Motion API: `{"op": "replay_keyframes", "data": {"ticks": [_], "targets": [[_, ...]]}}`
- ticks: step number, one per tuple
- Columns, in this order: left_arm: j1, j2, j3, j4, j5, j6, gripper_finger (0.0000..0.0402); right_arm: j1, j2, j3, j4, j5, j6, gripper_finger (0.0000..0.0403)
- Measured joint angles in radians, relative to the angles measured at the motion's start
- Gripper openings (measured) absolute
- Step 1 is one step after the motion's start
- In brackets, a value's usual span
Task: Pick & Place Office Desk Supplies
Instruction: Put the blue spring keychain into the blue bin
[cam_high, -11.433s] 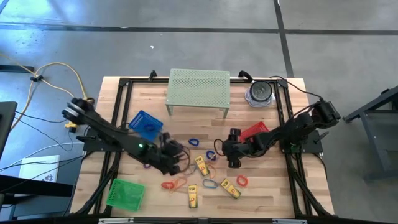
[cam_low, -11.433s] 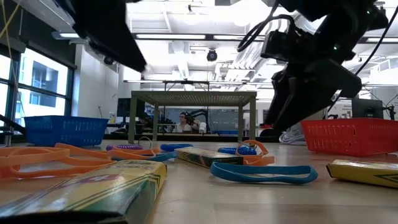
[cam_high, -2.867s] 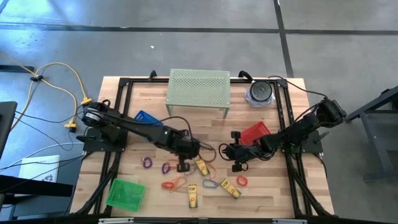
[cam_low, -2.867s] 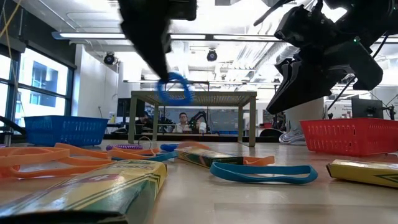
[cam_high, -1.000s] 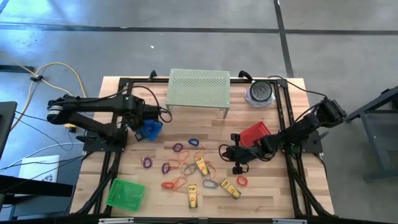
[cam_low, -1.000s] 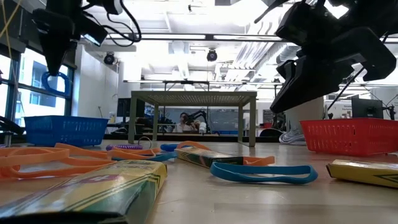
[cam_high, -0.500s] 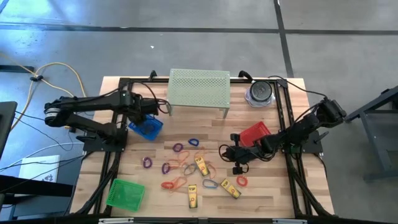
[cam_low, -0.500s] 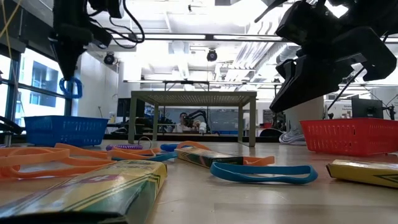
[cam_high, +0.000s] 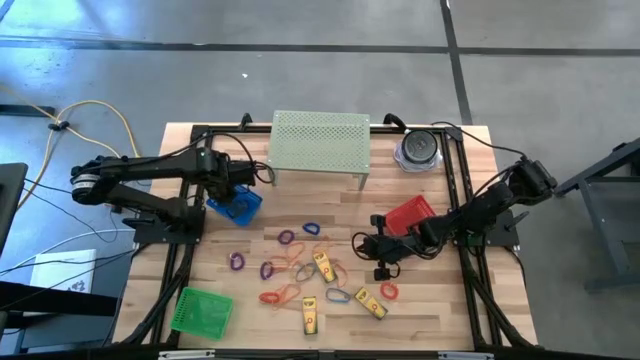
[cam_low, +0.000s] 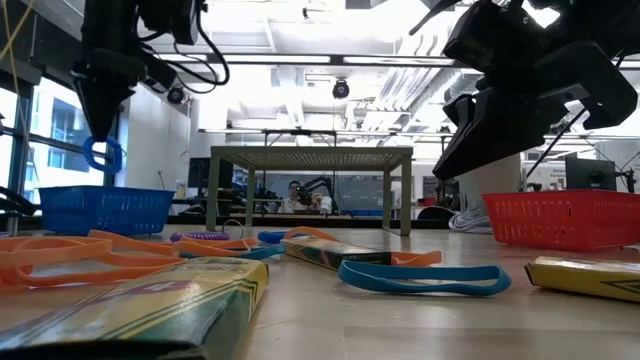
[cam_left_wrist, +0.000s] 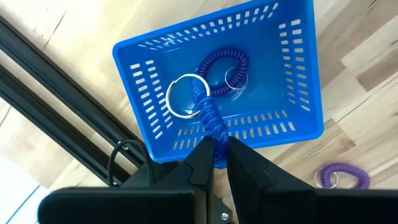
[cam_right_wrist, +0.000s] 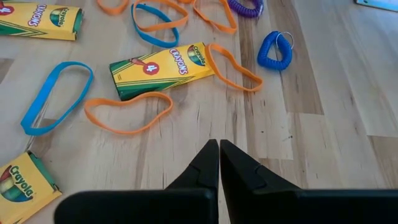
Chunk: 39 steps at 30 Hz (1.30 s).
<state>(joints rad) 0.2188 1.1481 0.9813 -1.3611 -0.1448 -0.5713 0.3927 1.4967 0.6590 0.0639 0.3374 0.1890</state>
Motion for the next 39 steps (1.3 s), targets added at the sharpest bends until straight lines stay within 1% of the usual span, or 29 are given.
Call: {"op": "replay_keyframes", "data": {"ticks": [11, 14, 17, 22, 26, 29, 39], "targets": [[0.000, 0.000, -0.002, 0.019, -0.002, -0.035, 0.0031, 0.000, 0.000, 0.000, 0.000, 0.000, 0.001, 0.0003], [0.000, 0.000, -0.003, 0.027, -0.040, -0.035, 0.0031, 0.000, 0.000, 0.000, 0.000, 0.000, 0.001, 0.0003], [0.000, 0.000, -0.003, 0.033, -0.045, -0.038, 0.0031, 0.000, 0.000, 0.000, 0.000, 0.000, 0.002, 0.0003], [0.000, 0.000, -0.003, 0.034, -0.044, -0.105, 0.0031, 0.000, 0.000, 0.000, 0.000, 0.002, 0.006, 0.0003], [0.000, 0.000, -0.003, 0.034, -0.044, -0.110, 0.0031, 0.000, 0.000, 0.000, 0.000, 0.002, 0.006, 0.0003], [-0.010, 0.000, -0.003, 0.034, -0.042, -0.143, 0.0031, 0.000, 0.000, 0.000, 0.000, 0.001, 0.010, 0.0003], [-0.045, 0.000, -0.003, 0.030, -0.047, -0.141, 0.0031, 0.000, 0.000, 0.000, 0.000, 0.002, 0.002, 0.0003]]}}
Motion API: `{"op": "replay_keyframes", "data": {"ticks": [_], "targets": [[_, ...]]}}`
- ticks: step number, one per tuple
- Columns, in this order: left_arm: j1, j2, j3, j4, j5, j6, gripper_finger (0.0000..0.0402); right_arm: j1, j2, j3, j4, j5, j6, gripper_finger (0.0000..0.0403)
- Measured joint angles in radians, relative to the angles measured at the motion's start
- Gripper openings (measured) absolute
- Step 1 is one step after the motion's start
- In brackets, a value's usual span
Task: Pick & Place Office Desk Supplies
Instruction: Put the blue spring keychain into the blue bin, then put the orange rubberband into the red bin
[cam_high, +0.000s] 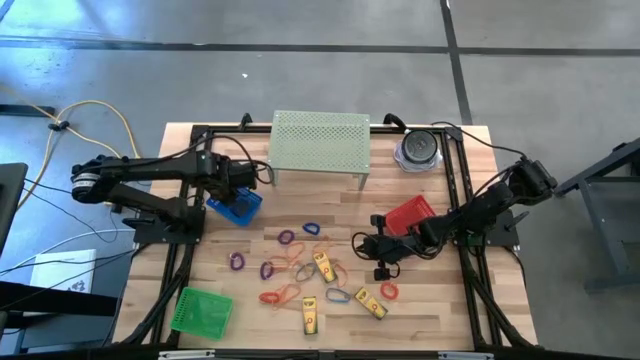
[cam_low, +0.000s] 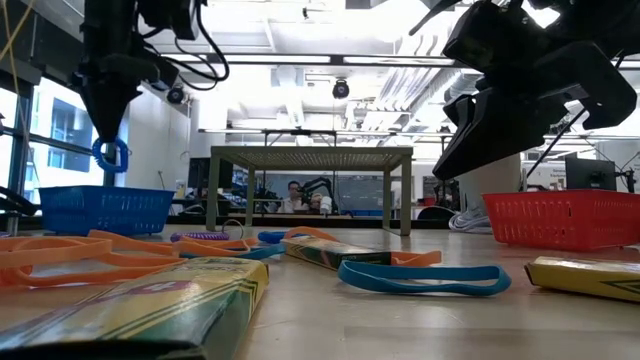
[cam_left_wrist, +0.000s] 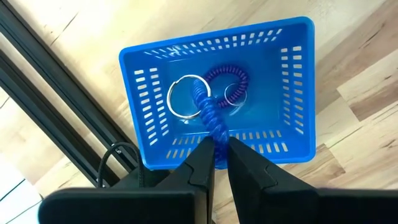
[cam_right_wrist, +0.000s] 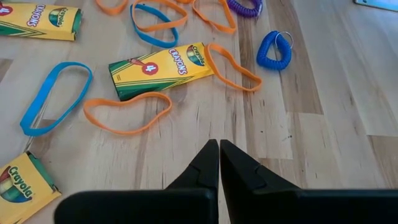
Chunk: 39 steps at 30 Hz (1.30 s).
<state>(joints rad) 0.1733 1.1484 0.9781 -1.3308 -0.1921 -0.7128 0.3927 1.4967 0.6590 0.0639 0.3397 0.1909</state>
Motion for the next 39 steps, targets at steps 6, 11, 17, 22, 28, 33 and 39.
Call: {"op": "replay_keyframes", "data": {"ticks": [6, 11, 17, 22, 28, 33, 39], "targets": [[-0.009, 0.000, 0.000, 0.000, -0.001, -0.002, 0.0031, 0.000, 0.000, 0.000, 0.000, 0.000, 0.000, 0.0003], [-0.008, 0.000, 0.000, -0.001, 0.003, -0.019, 0.0031, 0.000, 0.000, 0.000, 0.000, 0.000, -0.004, 0.0003], [0.015, 0.000, 0.000, -0.004, 0.104, 0.000, 0.0031, 0.000, 0.000, 0.000, 0.000, -0.001, -0.004, 0.0003], [0.013, 0.000, 0.000, -0.003, 0.108, -0.019, 0.0031, 0.000, 0.000, 0.000, 0.000, -0.002, -0.004, 0.0003], [0.013, 0.000, 0.000, 0.007, 0.089, -0.021, 0.0037, 0.000, 0.000, 0.000, 0.000, -0.002, -0.004, 0.0003], [0.013, 0.000, 0.000, 0.014, 0.125, -0.070, 0.0088, 0.000, 0.000, 0.000, 0.000, -0.002, -0.004, 0.0003], [0.013, 0.000, 0.000, 0.019, 0.061, -0.064, 0.0164, 0.000, 0.000, 0.000, 0.000, -0.002, -0.004, 0.0003]]}}
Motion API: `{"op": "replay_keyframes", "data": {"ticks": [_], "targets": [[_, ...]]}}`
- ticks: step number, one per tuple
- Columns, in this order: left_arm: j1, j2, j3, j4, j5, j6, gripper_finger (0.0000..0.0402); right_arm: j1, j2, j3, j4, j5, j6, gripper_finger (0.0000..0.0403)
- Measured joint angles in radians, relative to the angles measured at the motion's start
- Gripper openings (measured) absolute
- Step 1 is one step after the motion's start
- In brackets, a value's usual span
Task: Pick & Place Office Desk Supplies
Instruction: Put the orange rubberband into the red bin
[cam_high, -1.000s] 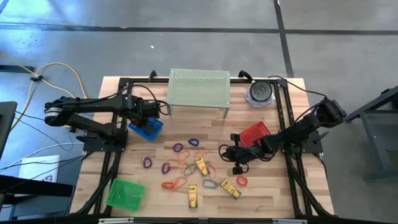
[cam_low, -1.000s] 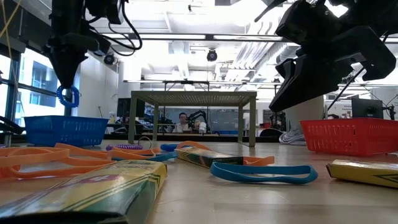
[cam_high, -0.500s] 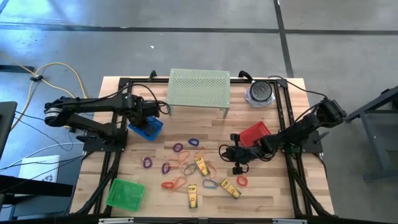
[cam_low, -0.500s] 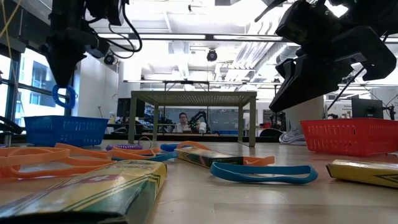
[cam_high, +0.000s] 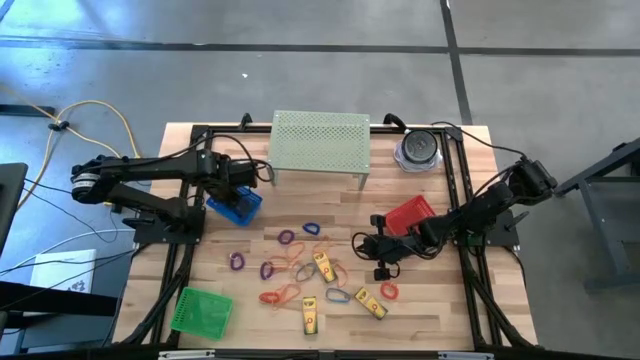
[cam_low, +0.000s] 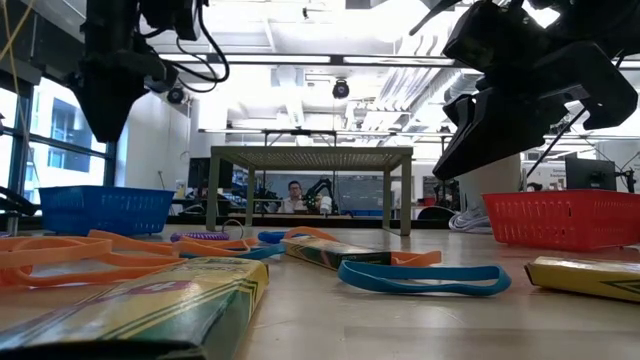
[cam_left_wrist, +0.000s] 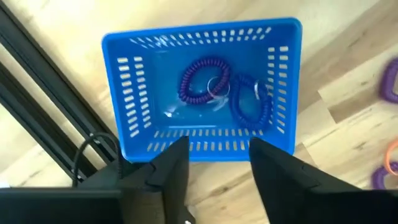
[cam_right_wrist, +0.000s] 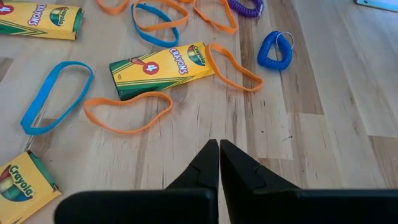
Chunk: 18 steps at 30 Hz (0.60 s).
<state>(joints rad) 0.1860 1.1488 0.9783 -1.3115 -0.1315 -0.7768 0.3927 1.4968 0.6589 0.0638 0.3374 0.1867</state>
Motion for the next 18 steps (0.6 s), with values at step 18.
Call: {"op": "replay_keyframes", "data": {"ticks": [18], "targets": [[-0.345, 0.011, 0.075, 0.231, 0.002, 0.103, 0.0182, -0.003, 0.000, 0.000, 0.000, 0.003, -0.004, 0.0003]]}}
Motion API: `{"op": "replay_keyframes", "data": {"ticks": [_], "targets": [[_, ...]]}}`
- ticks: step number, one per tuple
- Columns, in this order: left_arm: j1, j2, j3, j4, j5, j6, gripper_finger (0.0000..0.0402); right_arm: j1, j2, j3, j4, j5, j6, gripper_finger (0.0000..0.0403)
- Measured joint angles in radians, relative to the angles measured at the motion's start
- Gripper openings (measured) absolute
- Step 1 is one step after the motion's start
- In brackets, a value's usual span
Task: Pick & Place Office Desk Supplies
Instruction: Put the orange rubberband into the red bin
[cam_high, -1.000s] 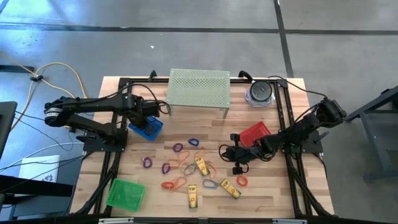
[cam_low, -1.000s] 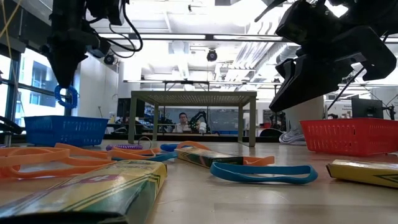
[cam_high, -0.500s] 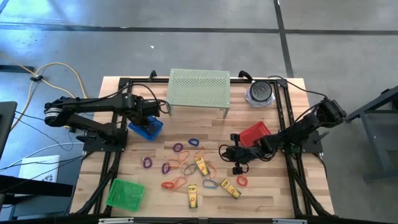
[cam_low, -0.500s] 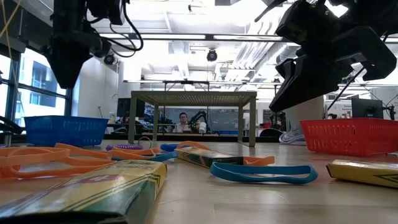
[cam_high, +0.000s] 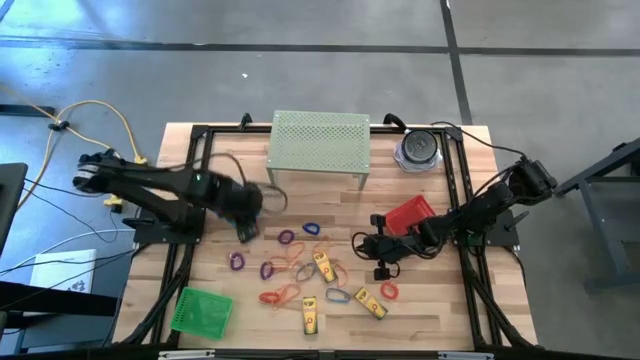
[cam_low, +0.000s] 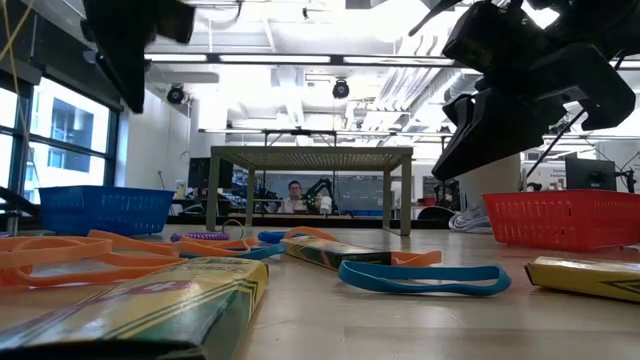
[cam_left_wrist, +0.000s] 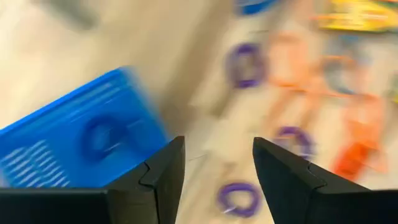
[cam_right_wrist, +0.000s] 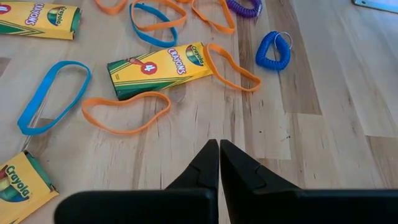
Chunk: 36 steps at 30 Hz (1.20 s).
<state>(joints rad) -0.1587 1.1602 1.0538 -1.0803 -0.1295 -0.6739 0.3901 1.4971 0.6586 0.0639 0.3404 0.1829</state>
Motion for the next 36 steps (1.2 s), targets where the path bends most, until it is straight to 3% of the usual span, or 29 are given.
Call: {"op": "replay_keyframes", "data": {"ticks": [6, 13, 30, 36], "targets": [[-0.185, 0.046, -0.001, 0.197, -0.006, 0.066, 0.0182, 0.000, 0.000, 0.000, 0.002, -0.003, 0.000, 0.0003], [-0.305, 0.134, -0.001, 0.293, -0.006, 0.201, 0.0182, 0.000, 0.000, 0.000, 0.003, -0.003, -0.004, 0.0003], [-0.321, 0.483, -0.002, 0.348, -0.006, 0.263, 0.0182, 0.000, 0.000, 0.000, 0.008, -0.003, -0.007, 0.0003], [-0.300, 0.521, -0.003, 0.374, 0.004, 0.298, 0.0182, 0.000, 0.000, 0.000, 0.008, -0.003, -0.007, 0.0003]]}}
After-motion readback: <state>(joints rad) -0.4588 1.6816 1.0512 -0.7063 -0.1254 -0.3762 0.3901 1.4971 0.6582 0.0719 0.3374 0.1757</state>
